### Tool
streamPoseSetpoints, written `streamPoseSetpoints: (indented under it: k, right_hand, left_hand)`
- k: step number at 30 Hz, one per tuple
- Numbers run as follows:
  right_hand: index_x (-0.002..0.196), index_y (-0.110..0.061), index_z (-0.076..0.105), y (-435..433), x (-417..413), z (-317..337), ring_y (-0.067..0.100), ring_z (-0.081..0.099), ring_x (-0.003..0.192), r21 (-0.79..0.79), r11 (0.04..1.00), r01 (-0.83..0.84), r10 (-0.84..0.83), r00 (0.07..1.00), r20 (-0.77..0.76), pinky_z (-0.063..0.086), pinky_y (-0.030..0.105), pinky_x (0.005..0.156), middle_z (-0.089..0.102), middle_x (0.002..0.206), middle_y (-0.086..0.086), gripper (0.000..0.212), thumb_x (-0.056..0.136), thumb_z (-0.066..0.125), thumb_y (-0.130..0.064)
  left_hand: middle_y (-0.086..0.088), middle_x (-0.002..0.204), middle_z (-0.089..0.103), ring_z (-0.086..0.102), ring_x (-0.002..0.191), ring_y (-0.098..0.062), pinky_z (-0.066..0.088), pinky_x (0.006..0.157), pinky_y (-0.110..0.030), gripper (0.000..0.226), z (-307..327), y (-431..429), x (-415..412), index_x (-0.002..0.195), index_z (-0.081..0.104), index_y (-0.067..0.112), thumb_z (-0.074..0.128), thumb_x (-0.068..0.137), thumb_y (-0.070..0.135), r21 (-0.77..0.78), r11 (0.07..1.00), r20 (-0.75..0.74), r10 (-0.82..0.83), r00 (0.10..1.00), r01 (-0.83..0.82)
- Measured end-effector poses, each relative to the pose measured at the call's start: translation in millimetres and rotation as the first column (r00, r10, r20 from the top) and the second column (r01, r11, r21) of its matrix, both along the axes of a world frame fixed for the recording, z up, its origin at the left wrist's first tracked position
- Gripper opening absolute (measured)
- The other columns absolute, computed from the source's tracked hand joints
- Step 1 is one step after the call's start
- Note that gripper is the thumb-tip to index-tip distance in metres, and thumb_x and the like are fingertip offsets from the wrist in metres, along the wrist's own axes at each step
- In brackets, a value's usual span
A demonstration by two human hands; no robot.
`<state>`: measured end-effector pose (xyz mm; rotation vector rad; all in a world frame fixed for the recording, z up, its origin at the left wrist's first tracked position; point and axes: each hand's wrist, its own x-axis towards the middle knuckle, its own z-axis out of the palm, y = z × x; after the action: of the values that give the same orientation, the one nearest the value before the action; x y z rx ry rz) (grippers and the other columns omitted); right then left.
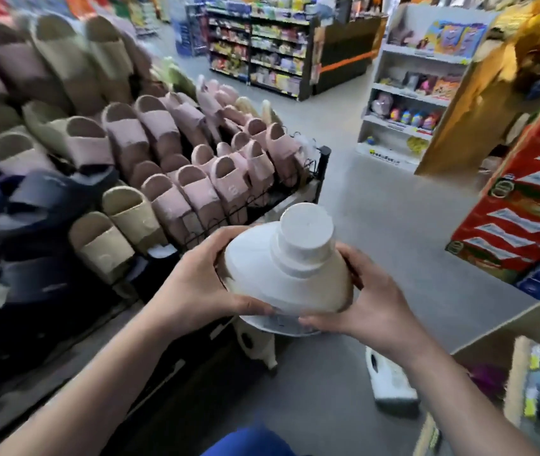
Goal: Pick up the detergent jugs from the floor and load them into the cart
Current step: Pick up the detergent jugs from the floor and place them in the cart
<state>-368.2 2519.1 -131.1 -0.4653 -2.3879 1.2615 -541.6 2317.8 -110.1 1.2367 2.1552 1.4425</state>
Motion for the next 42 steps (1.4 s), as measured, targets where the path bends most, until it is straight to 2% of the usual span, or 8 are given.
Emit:
streamPoseSetpoints:
  k: [6, 10, 13, 17, 23, 30, 34, 42]
  right_hand:
    - [0.132, -0.034, 0.060, -45.8, -28.3, -5.4, 0.012, 0.064, 0.115, -0.009, 0.918, -0.397, 0.396, 0.917, -0.044, 0.054, 0.032, 0.097, 0.069, 0.124, -0.011, 0.093, 0.050, 0.101, -0.050]
    - [0.124, -0.047, 0.060, -104.7, -44.4, 1.4, 0.000, 0.064, 0.113, -0.040, 0.779, -0.625, 0.626, 0.780, 0.001, 0.050, 0.013, 0.088, 0.069, 0.121, -0.022, 0.090, 0.042, 0.097, -0.056]
    - [0.118, -0.054, 0.059, -159.7, -54.5, 3.4, -0.007, 0.063, 0.109, -0.050, 0.664, -0.746, 0.747, 0.663, 0.038, 0.047, 0.006, 0.082, 0.068, 0.116, -0.029, 0.088, 0.038, 0.095, -0.055]
    - [0.116, -0.058, 0.058, -246.3, -64.3, 3.1, -0.001, 0.066, 0.107, -0.032, 0.498, -0.867, 0.866, 0.495, 0.070, 0.053, 0.021, 0.085, 0.070, 0.116, -0.024, 0.090, 0.040, 0.102, -0.040]
    - [0.118, -0.054, 0.061, -397.3, -62.7, -5.7, 0.004, 0.067, 0.108, -0.023, 0.267, -0.964, 0.961, 0.264, 0.085, 0.054, 0.028, 0.087, 0.071, 0.118, -0.021, 0.089, 0.047, 0.105, -0.025]
    - [0.121, -0.051, 0.060, -604.0, -33.2, -14.8, 0.008, 0.066, 0.112, -0.053, 0.057, -0.997, 0.995, 0.053, 0.080, 0.055, 0.036, 0.093, 0.071, 0.121, -0.016, 0.090, 0.047, 0.105, -0.026]
    - [0.124, -0.049, 0.059, -721.7, -7.5, -12.4, 0.008, 0.066, 0.114, -0.076, -0.082, -0.994, 0.994, -0.087, 0.060, 0.056, 0.041, 0.098, 0.071, 0.122, -0.015, 0.092, 0.048, 0.106, -0.024]
    - [0.125, -0.050, 0.059, -920.1, 38.5, 4.1, 0.011, 0.067, 0.117, -0.096, -0.326, -0.940, 0.945, -0.328, 0.004, 0.056, 0.048, 0.100, 0.071, 0.123, -0.013, 0.094, 0.046, 0.106, -0.035]
  left_hand:
    - [0.016, 0.129, 0.070, 0.066, 0.123, -0.010, 0.054, 0.108, -0.046, 0.092, -5.6, -95.5, 59.4, 0.127, 0.061, 0.049, 0.104, 0.048, 0.032, -0.002, 0.925, 0.045, 0.379, 0.924, -0.380]
    - [0.015, 0.126, 0.071, 0.067, 0.119, -0.011, 0.056, 0.105, -0.045, 0.090, -4.7, -167.5, 106.6, 0.127, 0.061, 0.049, 0.102, 0.047, 0.040, -0.023, 0.795, 0.047, 0.606, 0.794, -0.606]
    - [0.012, 0.122, 0.073, 0.068, 0.116, -0.013, 0.057, 0.103, -0.043, 0.093, -6.7, -224.4, 142.7, 0.126, 0.062, 0.048, 0.105, 0.045, 0.033, -0.028, 0.677, 0.084, 0.734, 0.674, -0.735]
    - [0.016, 0.121, 0.073, 0.068, 0.114, -0.006, 0.055, 0.098, -0.027, 0.092, -8.0, -297.2, 195.0, 0.127, 0.064, 0.040, 0.108, 0.048, 0.020, -0.021, 0.501, 0.099, 0.862, 0.497, -0.865]
    - [0.021, 0.119, 0.071, 0.066, 0.113, -0.001, 0.055, 0.092, -0.020, 0.091, -14.7, -419.3, 259.9, 0.123, 0.062, 0.050, 0.107, 0.048, 0.025, -0.047, 0.269, 0.090, 0.960, 0.264, -0.962]
    - [0.010, 0.125, 0.072, 0.067, 0.120, -0.014, 0.058, 0.101, -0.044, 0.091, -21.1, -587.0, 336.4, 0.130, 0.064, 0.039, 0.107, 0.051, 0.021, -0.031, 0.065, 0.156, 0.986, 0.060, -0.997]
    - [0.018, 0.123, 0.071, 0.065, 0.118, -0.004, 0.052, 0.098, -0.024, 0.091, -14.7, -679.3, 380.7, 0.127, 0.064, 0.042, 0.108, 0.049, 0.023, -0.045, -0.057, 0.108, 0.992, -0.061, -0.997]
    - [0.030, 0.119, 0.068, 0.061, 0.113, 0.010, 0.045, 0.090, -0.009, 0.094, 5.8, -822.4, 458.5, 0.126, 0.062, 0.044, 0.108, 0.044, 0.032, -0.067, -0.330, 0.053, 0.941, -0.333, -0.942]
